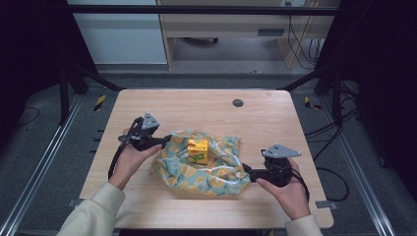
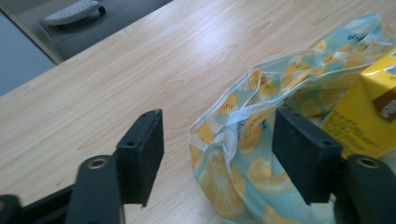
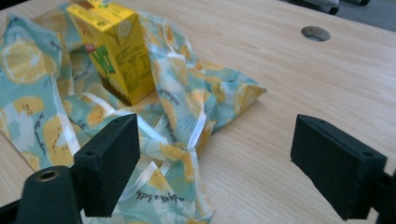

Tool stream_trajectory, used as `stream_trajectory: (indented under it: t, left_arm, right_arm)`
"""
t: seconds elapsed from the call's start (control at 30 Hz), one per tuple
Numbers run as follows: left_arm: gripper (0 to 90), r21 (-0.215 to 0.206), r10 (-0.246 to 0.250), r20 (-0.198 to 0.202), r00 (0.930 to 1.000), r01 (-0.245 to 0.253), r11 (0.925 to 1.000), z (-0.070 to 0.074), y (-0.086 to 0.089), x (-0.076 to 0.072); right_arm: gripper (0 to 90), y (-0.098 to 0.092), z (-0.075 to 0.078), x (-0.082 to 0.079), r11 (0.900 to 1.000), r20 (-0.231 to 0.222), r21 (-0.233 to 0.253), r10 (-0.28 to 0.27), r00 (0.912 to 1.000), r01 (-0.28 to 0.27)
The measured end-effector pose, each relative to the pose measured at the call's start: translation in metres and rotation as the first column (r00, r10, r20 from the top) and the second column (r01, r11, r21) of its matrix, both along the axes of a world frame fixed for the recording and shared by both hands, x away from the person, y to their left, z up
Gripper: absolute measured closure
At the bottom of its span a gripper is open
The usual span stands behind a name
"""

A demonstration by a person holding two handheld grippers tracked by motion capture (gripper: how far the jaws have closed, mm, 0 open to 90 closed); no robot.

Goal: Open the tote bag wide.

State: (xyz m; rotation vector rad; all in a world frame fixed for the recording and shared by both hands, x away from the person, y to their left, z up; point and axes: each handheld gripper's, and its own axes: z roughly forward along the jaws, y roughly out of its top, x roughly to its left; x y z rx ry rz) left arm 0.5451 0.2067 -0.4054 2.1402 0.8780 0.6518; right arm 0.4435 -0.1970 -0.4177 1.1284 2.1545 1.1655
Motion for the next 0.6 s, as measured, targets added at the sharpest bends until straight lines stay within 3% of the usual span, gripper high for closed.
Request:
stream_trajectory:
  t: [0.23, 0.33, 0.43, 0.6]
  left_arm:
    - [23.5, -0.005, -0.025, -0.004, 0.9997, 0.025, 0.9997, 0.015, 0.001, -0.014]
    - [15.6, 0.018, -0.011, -0.002, 0.9999, 0.011, 0.9998, 0.018, 0.002, -0.019]
    - [12.1, 0.028, -0.003, -0.006, 1.0000, 0.003, 0.9996, 0.022, 0.007, -0.027]
    - [9.7, 0.032, 0.001, -0.001, 1.0000, -0.001, 0.9995, 0.023, 0.020, -0.039]
  right_arm:
    - [10.3, -0.006, 0.020, 0.002, 0.999, 0.023, 0.008, -0.035, 0.9991, 0.035]
    - [9.6, -0.009, 0.025, 0.002, 0.999, 0.028, 0.005, -0.049, 0.9984, 0.049]
    - [8.0, -0.020, 0.033, 0.003, 0.994, 0.051, 0.023, -0.106, 0.9930, 0.105]
    - [6.6, -0.035, 0.034, 0.002, 0.987, 0.043, 0.032, -0.157, 0.9867, 0.156]
